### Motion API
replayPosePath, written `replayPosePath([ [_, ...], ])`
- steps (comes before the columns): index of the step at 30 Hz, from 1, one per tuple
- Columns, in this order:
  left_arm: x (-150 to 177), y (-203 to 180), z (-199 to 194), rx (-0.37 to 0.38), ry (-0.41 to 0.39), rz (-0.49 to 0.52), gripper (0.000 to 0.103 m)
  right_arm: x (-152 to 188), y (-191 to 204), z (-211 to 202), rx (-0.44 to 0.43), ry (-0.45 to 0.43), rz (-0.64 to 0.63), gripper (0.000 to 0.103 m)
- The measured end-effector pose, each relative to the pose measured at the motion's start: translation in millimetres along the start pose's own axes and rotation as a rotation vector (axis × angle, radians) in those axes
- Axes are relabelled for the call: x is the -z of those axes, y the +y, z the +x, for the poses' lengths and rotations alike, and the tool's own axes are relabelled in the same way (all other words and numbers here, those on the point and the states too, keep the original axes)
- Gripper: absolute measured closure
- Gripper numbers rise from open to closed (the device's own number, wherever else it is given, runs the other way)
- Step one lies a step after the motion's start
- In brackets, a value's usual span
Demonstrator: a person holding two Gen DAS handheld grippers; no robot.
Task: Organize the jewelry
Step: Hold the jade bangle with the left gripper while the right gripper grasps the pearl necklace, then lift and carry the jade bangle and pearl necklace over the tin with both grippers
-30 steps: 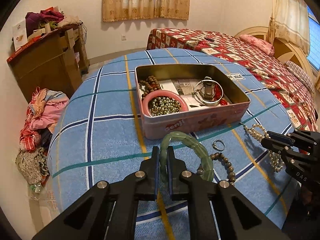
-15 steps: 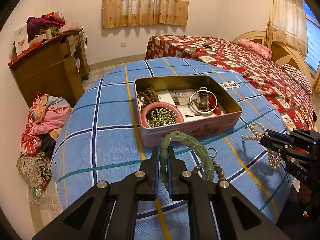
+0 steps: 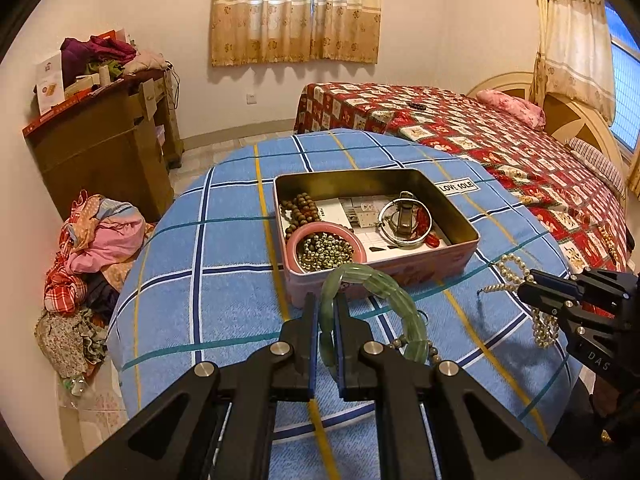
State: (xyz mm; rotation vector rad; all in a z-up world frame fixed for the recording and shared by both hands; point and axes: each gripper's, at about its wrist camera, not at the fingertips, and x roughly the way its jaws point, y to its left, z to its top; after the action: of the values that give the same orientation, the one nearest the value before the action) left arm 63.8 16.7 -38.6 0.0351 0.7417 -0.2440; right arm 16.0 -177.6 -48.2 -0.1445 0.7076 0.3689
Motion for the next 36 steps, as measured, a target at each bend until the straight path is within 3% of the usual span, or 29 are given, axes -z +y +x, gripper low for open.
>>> replayPosePath([
  [36, -25.7, -3.4, 2.2, 0.018, -0.043, -0.002, 0.097, -25.3, -10.6, 1.9, 0.000, -0.070, 0.022, 0.088],
])
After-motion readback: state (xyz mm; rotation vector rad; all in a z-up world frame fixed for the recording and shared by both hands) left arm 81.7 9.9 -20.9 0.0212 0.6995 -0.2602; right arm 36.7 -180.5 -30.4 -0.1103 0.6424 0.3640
